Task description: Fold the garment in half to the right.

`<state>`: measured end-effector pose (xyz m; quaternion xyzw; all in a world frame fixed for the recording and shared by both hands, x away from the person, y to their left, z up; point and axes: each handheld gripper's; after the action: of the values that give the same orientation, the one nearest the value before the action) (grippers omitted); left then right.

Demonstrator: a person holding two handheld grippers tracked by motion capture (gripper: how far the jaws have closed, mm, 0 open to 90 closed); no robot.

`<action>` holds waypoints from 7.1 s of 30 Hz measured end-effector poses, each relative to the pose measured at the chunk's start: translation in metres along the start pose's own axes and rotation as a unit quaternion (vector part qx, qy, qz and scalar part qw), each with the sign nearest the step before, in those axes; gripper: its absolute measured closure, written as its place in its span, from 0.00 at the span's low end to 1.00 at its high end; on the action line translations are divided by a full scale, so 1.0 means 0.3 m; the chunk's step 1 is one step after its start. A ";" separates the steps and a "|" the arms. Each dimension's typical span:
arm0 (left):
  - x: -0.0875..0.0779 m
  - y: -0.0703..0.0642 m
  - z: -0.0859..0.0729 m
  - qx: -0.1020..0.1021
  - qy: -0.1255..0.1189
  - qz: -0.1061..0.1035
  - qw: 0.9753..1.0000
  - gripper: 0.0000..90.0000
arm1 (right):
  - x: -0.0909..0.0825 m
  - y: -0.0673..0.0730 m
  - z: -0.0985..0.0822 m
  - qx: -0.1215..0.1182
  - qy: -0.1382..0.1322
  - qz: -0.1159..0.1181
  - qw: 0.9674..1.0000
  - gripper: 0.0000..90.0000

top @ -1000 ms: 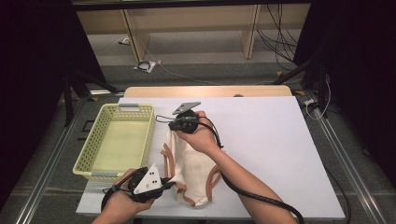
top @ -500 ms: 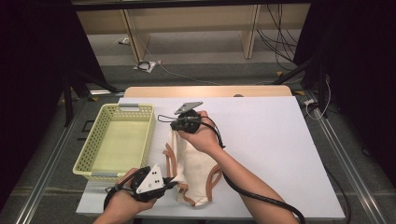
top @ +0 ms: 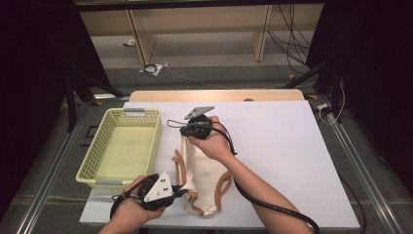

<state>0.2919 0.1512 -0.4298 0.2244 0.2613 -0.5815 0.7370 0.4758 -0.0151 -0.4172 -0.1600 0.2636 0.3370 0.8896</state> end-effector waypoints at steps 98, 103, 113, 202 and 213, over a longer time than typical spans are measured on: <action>0.098 0.002 0.067 0.022 0.013 -0.025 0.999 0.95 | -0.041 -0.081 -0.087 0.032 0.004 -0.018 0.999 0.99; 0.104 0.001 0.069 0.023 0.015 -0.027 0.999 0.95 | -0.046 -0.083 -0.090 0.035 0.005 -0.017 0.999 0.99; 0.112 -0.001 0.072 0.026 0.016 -0.029 0.999 0.95 | -0.050 -0.087 -0.098 0.034 0.004 -0.019 0.999 0.99; 0.203 -0.012 0.076 0.037 0.047 -0.059 0.996 0.94 | -0.073 -0.146 -0.222 0.060 0.024 -0.027 0.998 0.99; 0.210 -0.014 0.075 0.037 0.050 -0.062 0.996 0.94 | -0.077 -0.150 -0.233 0.062 0.025 -0.028 0.997 0.99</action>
<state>0.3025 0.0892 -0.4535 0.2635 0.2892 -0.6235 0.6769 0.4667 -0.0919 -0.4558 -0.1205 0.3016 0.2913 0.8998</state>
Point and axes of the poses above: each handheld gripper's, and its own axes: x roughly forward along the jaws, z roughly out of its top, y roughly to its left, and after that the axes turned 14 degrees about -z, right-handed
